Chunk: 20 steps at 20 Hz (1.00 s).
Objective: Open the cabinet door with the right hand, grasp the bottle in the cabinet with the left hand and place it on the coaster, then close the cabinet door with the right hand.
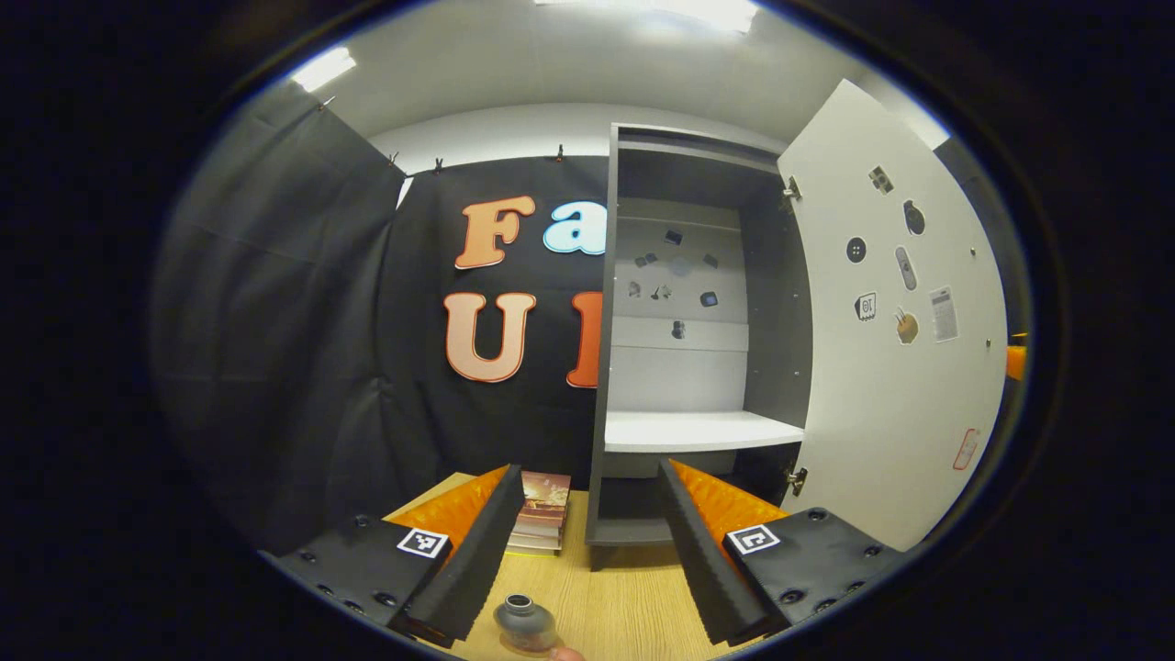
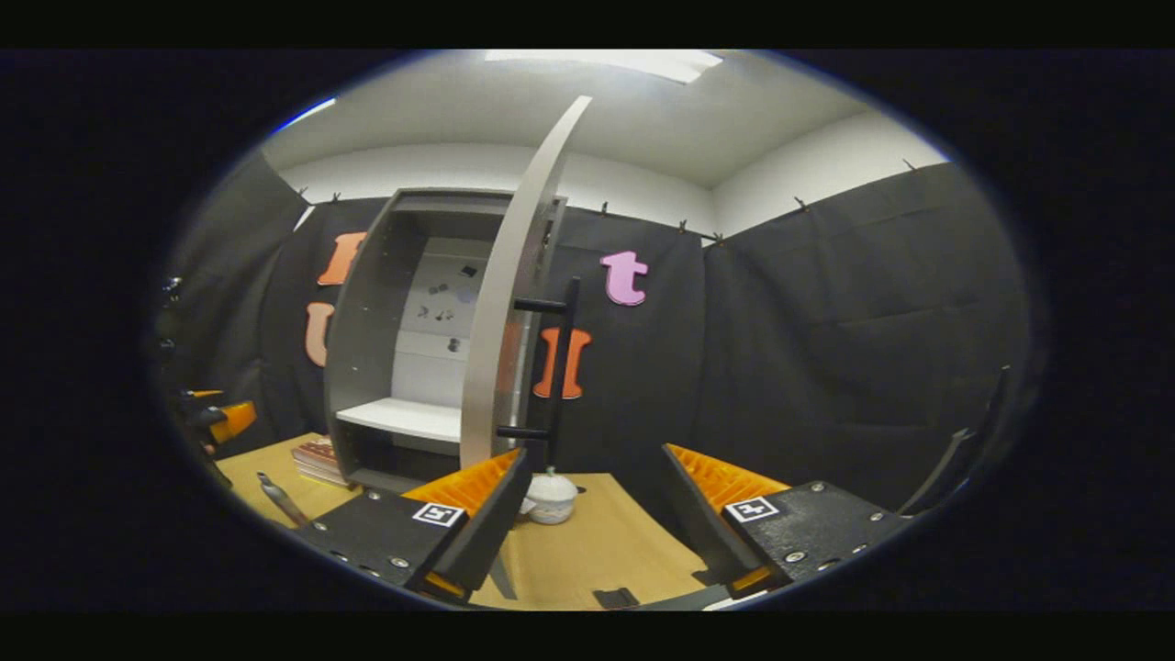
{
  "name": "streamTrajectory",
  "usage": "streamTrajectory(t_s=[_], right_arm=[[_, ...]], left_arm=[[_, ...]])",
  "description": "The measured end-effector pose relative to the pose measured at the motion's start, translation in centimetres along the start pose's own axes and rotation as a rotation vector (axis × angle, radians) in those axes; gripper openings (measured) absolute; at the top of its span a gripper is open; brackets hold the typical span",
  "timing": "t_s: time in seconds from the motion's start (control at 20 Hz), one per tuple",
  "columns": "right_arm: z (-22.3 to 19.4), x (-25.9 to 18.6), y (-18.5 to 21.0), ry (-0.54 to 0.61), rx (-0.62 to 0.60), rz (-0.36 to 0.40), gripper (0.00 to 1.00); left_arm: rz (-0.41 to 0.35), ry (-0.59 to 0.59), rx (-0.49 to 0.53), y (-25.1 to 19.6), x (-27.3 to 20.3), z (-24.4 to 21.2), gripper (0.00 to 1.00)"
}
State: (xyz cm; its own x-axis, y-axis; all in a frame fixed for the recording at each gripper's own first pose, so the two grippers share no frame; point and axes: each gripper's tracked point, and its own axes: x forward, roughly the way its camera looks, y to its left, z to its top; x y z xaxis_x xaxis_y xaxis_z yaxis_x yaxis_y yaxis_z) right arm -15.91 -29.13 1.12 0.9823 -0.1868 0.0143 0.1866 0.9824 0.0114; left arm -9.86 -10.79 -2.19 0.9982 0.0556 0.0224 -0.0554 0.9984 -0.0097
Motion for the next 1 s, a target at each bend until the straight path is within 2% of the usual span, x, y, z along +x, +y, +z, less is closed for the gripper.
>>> streamTrajectory(t_s=[0.05, 0.1, 0.3, 0.35, 0.4, 0.45, 0.5, 0.55, 0.6, 0.65, 0.7, 0.75, 0.8, 1.0], right_arm=[[0.1, 0.1, 1.3, -0.004, 0.024, 0.043, 0.94], [0.5, 0.3, 3.0, -0.009, 0.046, 0.082, 0.87], [0.5, 1.3, 8.7, -0.004, 0.109, 0.248, 0.86], [0.6, 1.6, 10.1, -0.002, 0.115, 0.291, 0.92], [0.3, 2.1, 11.4, 0.001, 0.116, 0.328, 0.83], [0.5, 2.6, 12.7, -0.001, 0.117, 0.359, 0.83], [0.9, 3.3, 13.8, -0.006, 0.117, 0.378, 0.83], [1.2, 3.9, 14.7, -0.002, 0.117, 0.39, 0.74], [1.1, 4.4, 16.1, 0.006, 0.117, 0.41, 0.81], [1.0, 4.8, 17.5, 0.013, 0.114, 0.434, 0.79], [1.2, 5.1, 18.8, 0.019, 0.123, 0.448, 0.72], [1.1, 5.7, 20.2, 0.024, 0.126, 0.464, 0.77], [1.3, 6.2, 21.6, 0.021, 0.127, 0.475, 0.65], [0.7, 9.0, 26.9, 0.033, 0.134, 0.47, 0.55]], left_arm=[[-0.004, -0.008, 0.009, -0.4, 0.0, 0.4, 0.94], [-0.01, -0.014, 0.012, -0.7, 0.1, 0.9, 0.94], [-0.011, -0.017, 0.006, -0.9, -0.5, 1.6, 0.94], [-0.016, -0.003, 0.001, -1.0, -0.6, 1.3, 0.94], [-0.017, 0.012, -0.007, -0.9, -0.6, 1.0, 0.94], [-0.014, 0.029, -0.017, -0.6, -0.7, 0.6, 0.94], [-0.011, 0.04, -0.03, -0.2, -0.8, 0.3, 0.94], [-0.005, 0.045, -0.04, 0.3, -0.6, 0.2, 0.94], [0.002, 0.045, -0.043, 1.0, -0.4, 0.2, 0.95], [0.008, 0.035, -0.04, 1.8, 0.1, 0.4, 0.95], [0.01, 0.025, -0.034, 2.6, 0.8, 0.6, 0.94], [0.011, 0.019, -0.025, 3.3, 1.5, 0.5, 0.95], [0.01, 0.015, -0.019, 4.1, 2.4, 0.4, 0.94], [-0.024, 0.004, -0.023, 7.1, 6.0, 0.2, 0.94]])
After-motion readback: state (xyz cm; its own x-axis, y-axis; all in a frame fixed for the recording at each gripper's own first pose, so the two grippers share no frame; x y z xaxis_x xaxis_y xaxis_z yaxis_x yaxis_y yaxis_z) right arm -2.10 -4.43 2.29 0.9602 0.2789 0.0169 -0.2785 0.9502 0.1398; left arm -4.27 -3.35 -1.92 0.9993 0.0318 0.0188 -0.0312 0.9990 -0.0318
